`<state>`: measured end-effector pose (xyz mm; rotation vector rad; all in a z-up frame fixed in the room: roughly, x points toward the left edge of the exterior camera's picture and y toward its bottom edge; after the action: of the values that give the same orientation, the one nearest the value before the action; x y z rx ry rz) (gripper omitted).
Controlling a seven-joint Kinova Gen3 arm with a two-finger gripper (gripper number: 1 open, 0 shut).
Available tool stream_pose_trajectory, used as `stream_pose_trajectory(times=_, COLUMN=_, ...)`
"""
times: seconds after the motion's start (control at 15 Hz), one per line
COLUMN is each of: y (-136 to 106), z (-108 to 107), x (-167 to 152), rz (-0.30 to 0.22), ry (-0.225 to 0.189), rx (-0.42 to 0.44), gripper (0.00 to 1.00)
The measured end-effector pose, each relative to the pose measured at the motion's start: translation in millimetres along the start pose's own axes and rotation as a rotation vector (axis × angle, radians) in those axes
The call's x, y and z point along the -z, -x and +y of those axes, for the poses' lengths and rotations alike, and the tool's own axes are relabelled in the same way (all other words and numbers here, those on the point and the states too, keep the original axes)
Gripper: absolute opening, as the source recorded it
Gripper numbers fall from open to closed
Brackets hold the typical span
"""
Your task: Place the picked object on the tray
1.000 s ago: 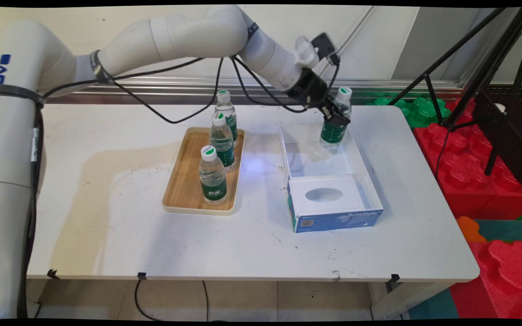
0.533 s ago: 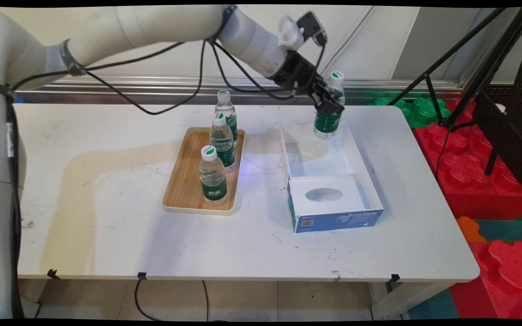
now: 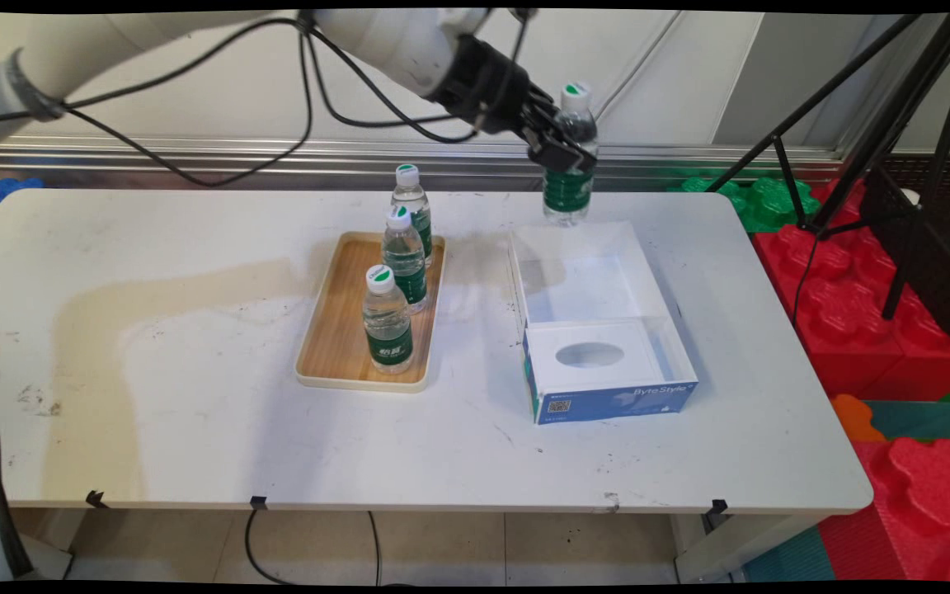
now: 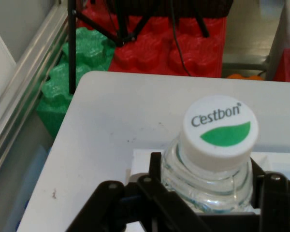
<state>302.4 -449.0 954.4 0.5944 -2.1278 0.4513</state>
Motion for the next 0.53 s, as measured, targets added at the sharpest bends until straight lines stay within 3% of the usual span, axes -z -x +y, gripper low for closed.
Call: stream_pose_trajectory(times=0.53, y=-6, z=6, x=91, rz=0.043, ry=0.002, rx=-0.004, gripper=0.00)
